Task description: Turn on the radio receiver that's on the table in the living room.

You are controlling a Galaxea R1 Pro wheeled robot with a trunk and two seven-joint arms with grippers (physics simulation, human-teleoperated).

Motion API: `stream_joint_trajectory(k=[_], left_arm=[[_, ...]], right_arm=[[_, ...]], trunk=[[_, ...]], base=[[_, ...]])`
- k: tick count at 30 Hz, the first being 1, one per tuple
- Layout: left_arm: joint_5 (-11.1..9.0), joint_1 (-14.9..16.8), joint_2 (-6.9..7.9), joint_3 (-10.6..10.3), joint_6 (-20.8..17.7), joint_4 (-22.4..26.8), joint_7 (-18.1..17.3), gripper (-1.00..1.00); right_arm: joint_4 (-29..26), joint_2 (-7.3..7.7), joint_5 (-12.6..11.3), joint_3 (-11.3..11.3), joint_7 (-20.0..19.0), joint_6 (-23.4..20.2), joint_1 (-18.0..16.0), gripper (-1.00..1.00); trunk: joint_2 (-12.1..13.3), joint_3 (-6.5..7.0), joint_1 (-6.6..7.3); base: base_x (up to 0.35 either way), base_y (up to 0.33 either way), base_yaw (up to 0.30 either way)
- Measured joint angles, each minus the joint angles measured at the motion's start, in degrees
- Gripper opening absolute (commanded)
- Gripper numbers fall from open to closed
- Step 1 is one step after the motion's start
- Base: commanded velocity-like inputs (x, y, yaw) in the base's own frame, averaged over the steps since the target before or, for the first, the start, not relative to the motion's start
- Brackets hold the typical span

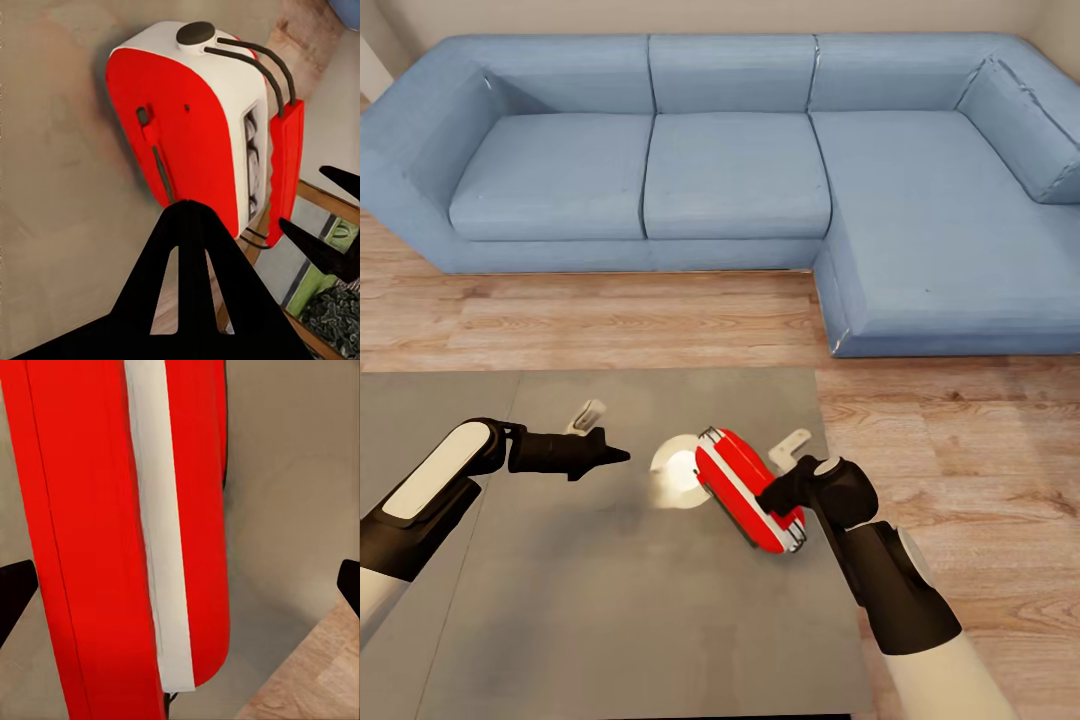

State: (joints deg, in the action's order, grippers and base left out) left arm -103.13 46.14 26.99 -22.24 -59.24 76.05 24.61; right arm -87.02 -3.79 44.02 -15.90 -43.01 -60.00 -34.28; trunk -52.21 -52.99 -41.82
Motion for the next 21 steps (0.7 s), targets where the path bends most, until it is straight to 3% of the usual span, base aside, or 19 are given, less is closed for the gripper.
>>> stream_joint_trajectory(k=[4, 10, 15, 18, 21], left_arm=[[0.03, 0.0, 0.05, 0.0, 0.0, -0.05, 0.0, -1.0], [0.03, 0.0, 0.07, 0.0, 0.01, -0.1, 0.04, -1.0], [0.04, 0.0, 0.08, 0.0, 0.06, -0.11, 0.07, -1.0], [0.04, 0.0, 0.07, 0.0, 0.06, -0.11, 0.07, -1.0], [0.04, 0.0, 0.08, 0.0, 0.05, -0.11, 0.08, -1.0]], right_arm=[[-0.71, -0.07, -0.35, -0.25, -1.55, 0.0, 0.0, 1.0], [-2.45, -0.14, -0.37, -0.26, -7.78, 0.0, -0.07, 1.0], [-3.01, -0.35, -0.3, -0.27, -8.95, 0.0, -0.06, 1.0], [-3.06, -1.69, -0.32, -0.27, -9.08, 0.0, -0.01, 1.0], [-3.08, -2.09, -0.26, -0.27, -9.1, 0.0, 0.0, 1.0]], trunk=[[0.0, 0.0, 0.0], [0.0, 0.0, 0.0], [0.0, 0.0, 0.0], [0.0, 0.0, 0.0], [0.0, 0.0, 0.0]], base=[[0.0, 0.0, 0.0], [0.0, 0.0, 0.0], [0.0, 0.0, 0.0], [0.0, 0.0, 0.0], [0.0, 0.0, 0.0]])
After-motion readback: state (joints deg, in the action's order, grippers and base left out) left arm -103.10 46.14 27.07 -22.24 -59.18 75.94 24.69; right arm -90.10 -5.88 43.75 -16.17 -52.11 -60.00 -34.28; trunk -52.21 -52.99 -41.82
